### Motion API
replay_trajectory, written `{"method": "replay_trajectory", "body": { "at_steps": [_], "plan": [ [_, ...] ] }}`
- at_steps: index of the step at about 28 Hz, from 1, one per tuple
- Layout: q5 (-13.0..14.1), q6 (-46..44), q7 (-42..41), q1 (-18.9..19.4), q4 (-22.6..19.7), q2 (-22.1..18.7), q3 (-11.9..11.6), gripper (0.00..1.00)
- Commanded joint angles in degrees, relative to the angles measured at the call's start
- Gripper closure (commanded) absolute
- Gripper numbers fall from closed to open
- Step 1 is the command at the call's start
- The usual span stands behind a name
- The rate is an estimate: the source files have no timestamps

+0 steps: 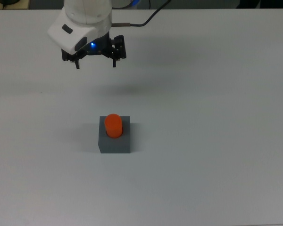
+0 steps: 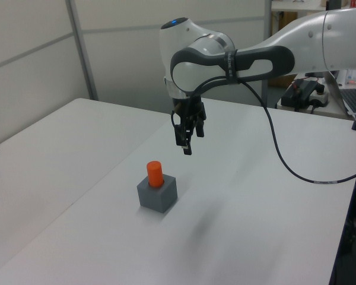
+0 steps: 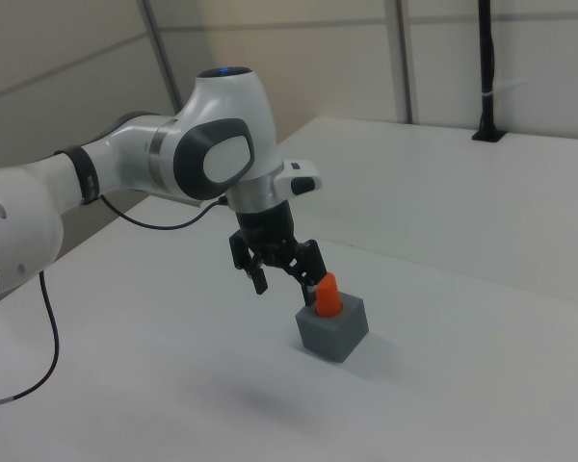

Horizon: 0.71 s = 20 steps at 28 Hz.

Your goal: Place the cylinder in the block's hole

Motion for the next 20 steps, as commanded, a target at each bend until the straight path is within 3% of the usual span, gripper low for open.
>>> {"method": "replay_trajectory", "body": {
  "at_steps": [1, 20],
  "plan": [
    [0.91, -0.29, -0.99, 0.49, 0.61, 0.47, -0.37, 0.00],
    [0.64, -0.12, -1.25, 0.05, 0.44, 1.26, -0.63, 0.00]
  ]
}}
